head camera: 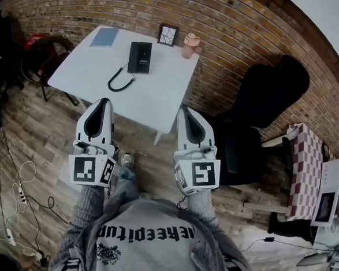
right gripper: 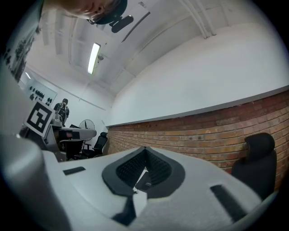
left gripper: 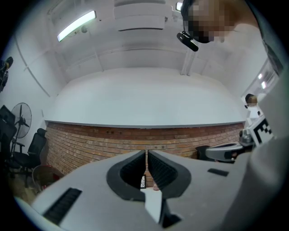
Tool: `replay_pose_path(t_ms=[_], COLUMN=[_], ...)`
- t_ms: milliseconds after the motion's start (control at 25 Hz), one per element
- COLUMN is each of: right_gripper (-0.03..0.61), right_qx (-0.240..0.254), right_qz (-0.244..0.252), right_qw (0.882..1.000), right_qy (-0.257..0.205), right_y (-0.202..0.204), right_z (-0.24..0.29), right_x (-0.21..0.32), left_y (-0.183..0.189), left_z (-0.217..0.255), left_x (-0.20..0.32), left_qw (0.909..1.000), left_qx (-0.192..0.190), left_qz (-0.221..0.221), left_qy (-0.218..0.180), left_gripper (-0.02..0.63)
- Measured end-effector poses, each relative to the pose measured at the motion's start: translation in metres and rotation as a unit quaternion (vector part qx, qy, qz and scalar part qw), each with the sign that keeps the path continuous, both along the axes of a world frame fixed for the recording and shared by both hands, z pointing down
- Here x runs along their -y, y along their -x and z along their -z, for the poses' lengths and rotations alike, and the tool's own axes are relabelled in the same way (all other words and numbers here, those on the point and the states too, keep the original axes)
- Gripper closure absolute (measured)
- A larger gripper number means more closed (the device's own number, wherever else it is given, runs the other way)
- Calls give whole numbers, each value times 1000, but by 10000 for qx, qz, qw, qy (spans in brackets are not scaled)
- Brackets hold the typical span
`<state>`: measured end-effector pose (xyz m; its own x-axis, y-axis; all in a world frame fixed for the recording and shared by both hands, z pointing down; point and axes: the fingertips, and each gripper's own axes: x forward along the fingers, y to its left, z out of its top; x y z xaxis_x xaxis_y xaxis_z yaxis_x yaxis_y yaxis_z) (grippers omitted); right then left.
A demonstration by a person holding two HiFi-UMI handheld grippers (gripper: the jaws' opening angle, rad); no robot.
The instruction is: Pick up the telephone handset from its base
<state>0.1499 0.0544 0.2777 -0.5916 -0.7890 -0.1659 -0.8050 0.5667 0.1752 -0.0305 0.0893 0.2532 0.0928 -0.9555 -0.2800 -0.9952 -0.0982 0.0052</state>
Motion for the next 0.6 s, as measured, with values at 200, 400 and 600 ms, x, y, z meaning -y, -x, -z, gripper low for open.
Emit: replay_pose_path(t_ms=[200, 400, 600], right_gripper=[575, 575, 575], right_qx=[-18, -20, -2], right_qz=[-73, -212, -380], right_qw=[10000, 9998, 9993], right_qy=[17, 6, -35], right_y=[20, 42, 61], right_z=[1, 6, 11], right_x=[47, 99, 147], left_y=[22, 46, 66], left_z=[0, 4, 6], left_x=[50, 106, 159], left_qw=[10000, 9998, 9994], left_qx=[-45, -83, -55], left_qz=[-63, -186, -345], left_qy=[-8, -21, 28], left_gripper=[597, 597, 597])
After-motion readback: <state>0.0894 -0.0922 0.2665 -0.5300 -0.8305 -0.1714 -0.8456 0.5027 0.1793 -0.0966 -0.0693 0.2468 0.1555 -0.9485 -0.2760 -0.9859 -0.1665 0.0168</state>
